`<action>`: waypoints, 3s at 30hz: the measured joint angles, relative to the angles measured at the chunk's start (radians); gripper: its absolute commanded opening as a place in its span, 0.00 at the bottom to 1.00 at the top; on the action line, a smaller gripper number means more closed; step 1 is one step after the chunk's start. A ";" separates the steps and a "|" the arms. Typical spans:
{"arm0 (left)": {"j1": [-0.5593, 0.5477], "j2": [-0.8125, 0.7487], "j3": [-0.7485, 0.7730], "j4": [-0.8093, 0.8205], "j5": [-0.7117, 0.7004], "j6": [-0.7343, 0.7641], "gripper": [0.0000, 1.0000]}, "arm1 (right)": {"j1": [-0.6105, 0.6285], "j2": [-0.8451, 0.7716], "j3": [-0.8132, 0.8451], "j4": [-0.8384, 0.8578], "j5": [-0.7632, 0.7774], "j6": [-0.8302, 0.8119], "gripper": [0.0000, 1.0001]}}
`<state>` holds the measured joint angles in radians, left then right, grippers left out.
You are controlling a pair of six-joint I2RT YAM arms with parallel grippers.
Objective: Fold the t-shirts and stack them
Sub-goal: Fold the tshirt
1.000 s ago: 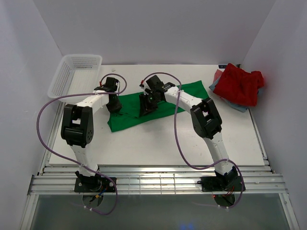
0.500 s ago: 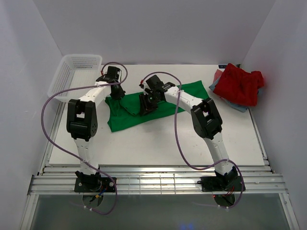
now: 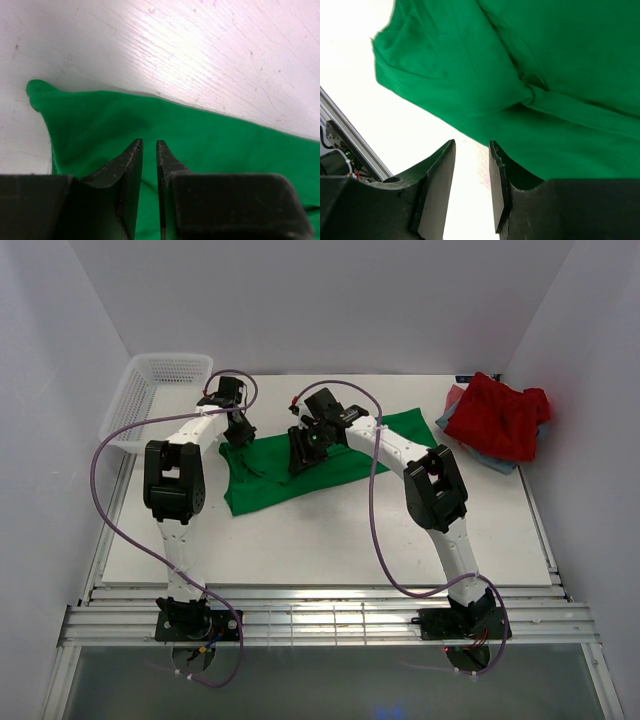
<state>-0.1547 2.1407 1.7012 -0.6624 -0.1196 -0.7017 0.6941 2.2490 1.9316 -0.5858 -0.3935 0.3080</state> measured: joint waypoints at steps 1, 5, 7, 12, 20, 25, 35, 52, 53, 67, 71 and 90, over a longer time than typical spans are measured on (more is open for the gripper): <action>0.002 0.000 0.000 -0.001 0.002 -0.002 0.28 | 0.000 0.000 0.008 0.001 -0.002 0.001 0.40; 0.003 -0.003 -0.002 -0.003 0.025 -0.005 0.39 | 0.000 0.000 0.014 0.017 -0.014 0.011 0.40; 0.003 -0.012 -0.014 -0.004 0.036 -0.010 0.49 | 0.001 0.000 0.014 0.018 -0.022 0.018 0.40; -0.005 -0.092 -0.098 0.003 0.069 -0.017 0.54 | 0.013 0.010 0.014 0.020 -0.035 0.026 0.41; -0.024 -0.280 -0.219 0.001 0.118 -0.034 0.49 | 0.037 0.082 0.015 0.019 -0.050 0.031 0.41; -0.039 -0.363 -0.303 0.004 0.158 -0.050 0.37 | 0.043 0.113 0.025 0.020 -0.053 0.034 0.41; -0.082 -0.359 -0.404 -0.002 0.188 -0.024 0.28 | 0.043 0.144 0.094 0.036 -0.052 0.052 0.41; -0.085 -0.313 -0.520 0.013 0.189 0.068 0.24 | 0.043 0.210 0.152 0.063 -0.027 0.078 0.19; -0.085 -0.313 -0.521 0.016 0.190 0.072 0.24 | 0.043 0.210 0.152 0.064 -0.023 0.079 0.12; -0.083 -0.321 -0.543 0.046 0.200 0.093 0.23 | 0.044 0.188 0.151 0.143 0.114 0.136 0.08; -0.083 -0.322 -0.544 0.047 0.200 0.096 0.22 | 0.044 0.166 0.154 0.185 0.158 0.154 0.09; -0.083 -0.325 -0.550 0.052 0.203 0.114 0.21 | 0.043 0.164 0.161 0.314 0.463 0.118 0.43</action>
<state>-0.2379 1.8156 1.1515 -0.6102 0.0834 -0.5880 0.7372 2.4126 2.0926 -0.2722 0.0696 0.4259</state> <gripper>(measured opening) 0.209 0.390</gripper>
